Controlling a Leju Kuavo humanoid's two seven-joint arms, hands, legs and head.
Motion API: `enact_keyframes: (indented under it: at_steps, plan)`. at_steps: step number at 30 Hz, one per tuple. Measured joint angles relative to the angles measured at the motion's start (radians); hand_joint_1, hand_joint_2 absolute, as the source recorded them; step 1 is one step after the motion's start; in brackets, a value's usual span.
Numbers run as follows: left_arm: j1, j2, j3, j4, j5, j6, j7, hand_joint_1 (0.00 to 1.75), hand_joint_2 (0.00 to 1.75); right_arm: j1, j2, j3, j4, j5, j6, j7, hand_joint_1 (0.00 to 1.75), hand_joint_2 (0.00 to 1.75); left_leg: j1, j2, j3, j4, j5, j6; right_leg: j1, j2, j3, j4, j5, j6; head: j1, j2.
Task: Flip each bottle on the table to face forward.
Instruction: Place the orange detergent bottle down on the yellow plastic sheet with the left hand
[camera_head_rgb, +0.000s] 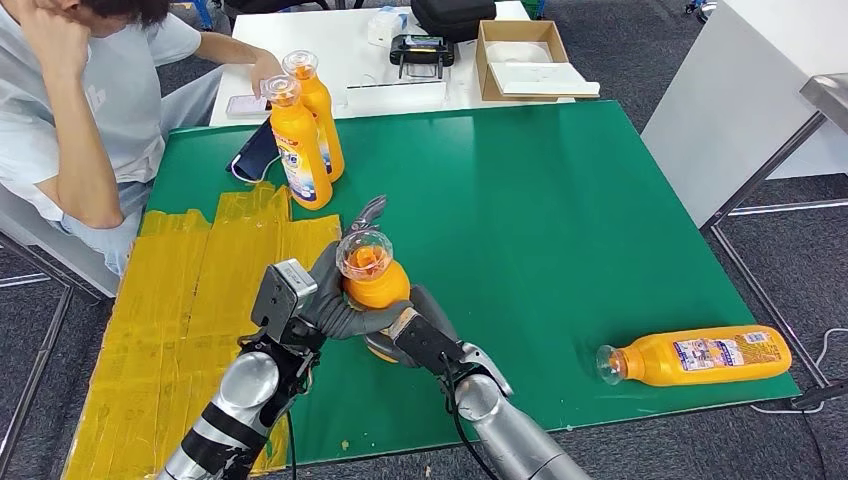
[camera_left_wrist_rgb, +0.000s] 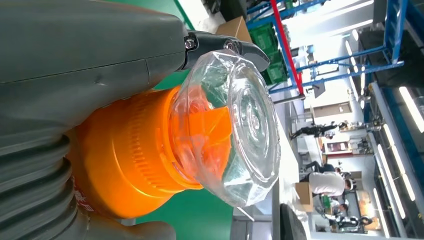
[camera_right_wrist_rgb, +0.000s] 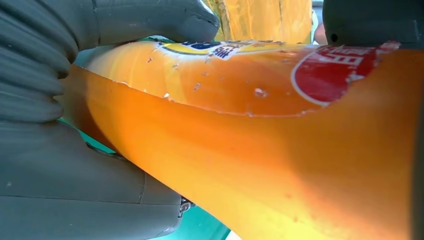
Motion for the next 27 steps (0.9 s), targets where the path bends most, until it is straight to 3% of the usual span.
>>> enact_keyframes:
  at_steps: [27]
  plan:
    - [-0.008,0.000,-0.016,0.026,0.009,-0.011,0.002,0.00,1.75,0.001,-0.002,-0.002,-0.020,0.011,-0.056,-0.013,1.75,1.75,0.000,0.000,0.000,0.000,0.000,0.000,0.000,0.000,0.000,0.000,0.000,0.000,0.000,0.000]
